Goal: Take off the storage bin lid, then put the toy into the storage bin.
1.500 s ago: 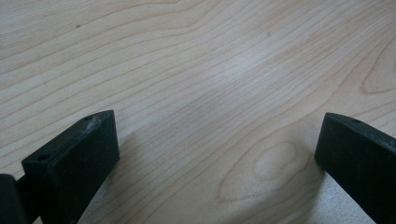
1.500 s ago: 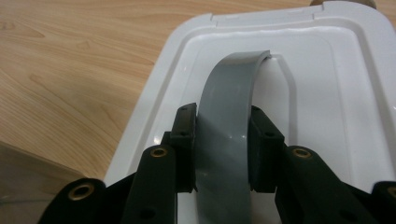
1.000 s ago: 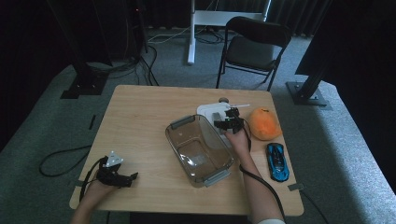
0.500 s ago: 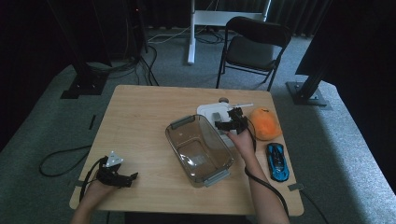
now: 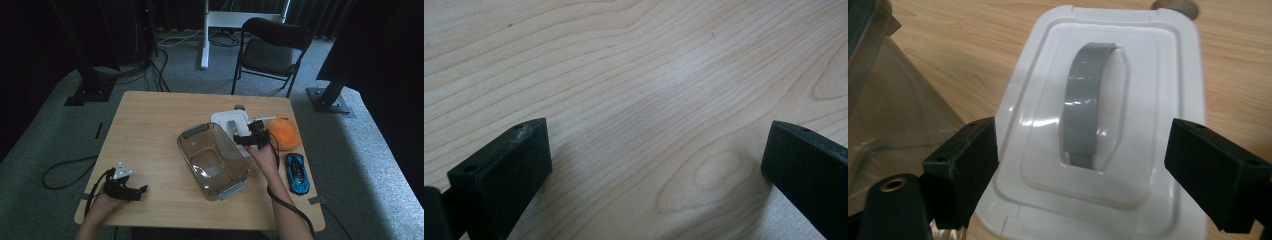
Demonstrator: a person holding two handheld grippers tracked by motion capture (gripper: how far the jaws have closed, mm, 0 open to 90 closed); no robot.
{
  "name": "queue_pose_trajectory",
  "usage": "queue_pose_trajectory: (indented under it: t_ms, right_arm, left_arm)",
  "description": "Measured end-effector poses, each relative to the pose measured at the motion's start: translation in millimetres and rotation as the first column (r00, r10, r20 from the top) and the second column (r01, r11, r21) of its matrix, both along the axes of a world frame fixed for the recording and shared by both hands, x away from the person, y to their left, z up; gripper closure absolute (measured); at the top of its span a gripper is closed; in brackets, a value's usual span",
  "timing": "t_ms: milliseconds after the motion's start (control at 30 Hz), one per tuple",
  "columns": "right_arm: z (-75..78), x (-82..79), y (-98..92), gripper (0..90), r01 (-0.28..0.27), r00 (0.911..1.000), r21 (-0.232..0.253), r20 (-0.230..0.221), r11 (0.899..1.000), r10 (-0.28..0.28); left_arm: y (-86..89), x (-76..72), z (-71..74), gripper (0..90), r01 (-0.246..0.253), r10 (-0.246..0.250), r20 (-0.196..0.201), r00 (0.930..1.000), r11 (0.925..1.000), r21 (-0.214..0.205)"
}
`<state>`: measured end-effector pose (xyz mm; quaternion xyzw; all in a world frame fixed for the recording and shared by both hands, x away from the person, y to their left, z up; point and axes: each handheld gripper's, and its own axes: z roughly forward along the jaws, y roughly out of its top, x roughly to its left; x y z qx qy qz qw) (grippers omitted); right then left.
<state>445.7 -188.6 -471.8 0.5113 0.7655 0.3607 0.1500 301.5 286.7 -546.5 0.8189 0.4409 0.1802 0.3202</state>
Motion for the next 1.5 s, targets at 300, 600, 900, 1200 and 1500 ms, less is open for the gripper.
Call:
queue_pose_trajectory:
  t_ms: [300,600,900,1200,1500]
  right_arm:
    - [-2.6,-16.9,-10.7,13.3,-0.006,0.9998,-0.030,-0.019,1.000,0.006]
    - [-0.8,-40.5,-25.8,13.4,0.004,1.0000,-0.006,0.000,1.000,-0.004]
    - [-4.5,-59.4,-45.4,13.6,0.030,0.9995,-0.003,0.000,1.000,-0.030]
    - [0.4,-66.8,-64.6,13.7,0.061,0.9979,-0.004,0.021,0.998,-0.061]
    - [15.1,-67.1,-97.8,13.7,0.146,0.9877,0.009,0.055,0.989,-0.146]
  left_arm:
    - [0.0,-0.1,-0.1,0.2,0.000,0.000,0.000,1.0000,1.0000,0.000]
    - [0.0,-0.1,-0.1,0.2,0.000,0.000,0.000,1.0000,1.0000,0.000]
    - [0.1,0.3,-0.1,0.2,0.003,-0.003,0.000,1.0000,1.0000,0.000]
    - [0.1,0.3,-0.1,0.2,0.003,-0.003,0.000,1.0000,1.0000,0.001]
    - [0.2,0.4,0.0,0.2,0.003,-0.003,0.000,1.0000,1.0000,0.001]
